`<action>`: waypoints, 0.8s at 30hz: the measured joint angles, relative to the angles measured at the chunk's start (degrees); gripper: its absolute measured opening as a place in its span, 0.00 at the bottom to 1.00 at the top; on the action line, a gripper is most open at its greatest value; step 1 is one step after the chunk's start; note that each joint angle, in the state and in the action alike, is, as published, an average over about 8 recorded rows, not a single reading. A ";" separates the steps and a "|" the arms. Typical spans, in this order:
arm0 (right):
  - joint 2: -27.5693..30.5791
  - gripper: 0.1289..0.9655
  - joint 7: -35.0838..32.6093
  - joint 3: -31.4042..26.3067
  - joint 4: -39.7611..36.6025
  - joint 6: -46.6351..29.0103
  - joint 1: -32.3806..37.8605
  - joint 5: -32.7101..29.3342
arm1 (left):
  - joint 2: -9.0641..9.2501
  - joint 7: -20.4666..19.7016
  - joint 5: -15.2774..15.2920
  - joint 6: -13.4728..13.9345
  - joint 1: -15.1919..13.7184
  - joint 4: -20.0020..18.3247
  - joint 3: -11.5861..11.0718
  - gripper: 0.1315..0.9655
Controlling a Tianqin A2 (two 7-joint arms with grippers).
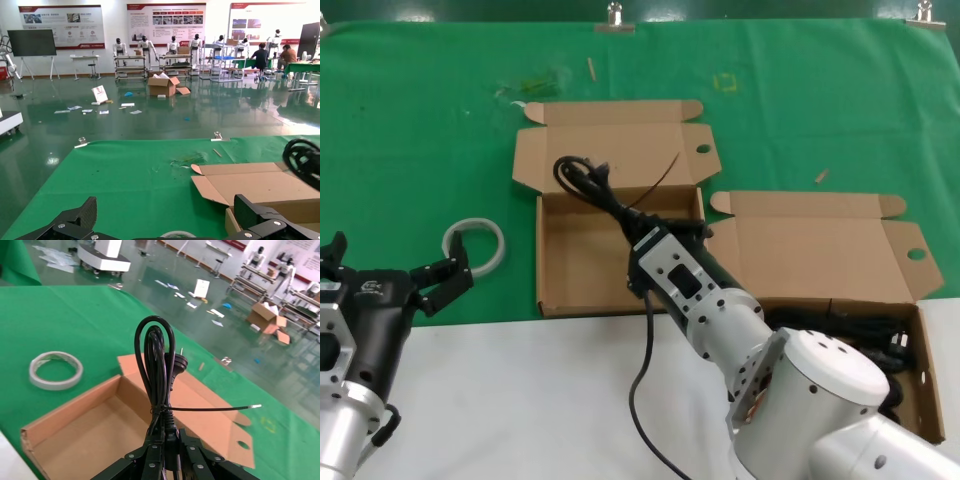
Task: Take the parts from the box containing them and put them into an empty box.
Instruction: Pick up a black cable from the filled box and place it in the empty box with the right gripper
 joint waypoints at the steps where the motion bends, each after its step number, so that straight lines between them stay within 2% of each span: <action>1: 0.00 0.06 0.60 -0.64 -0.71 -0.48 0.45 0.00 | 0.00 0.00 0.00 0.00 0.00 0.00 0.00 1.00; 8: 0.00 0.06 2.76 -2.72 -3.68 -2.35 1.80 0.00 | 0.00 0.00 0.00 0.00 0.00 0.00 0.00 1.00; 24: 0.01 0.06 2.95 0.77 -3.70 -3.86 -0.51 0.00 | 0.00 0.00 0.00 0.00 0.00 0.00 0.00 1.00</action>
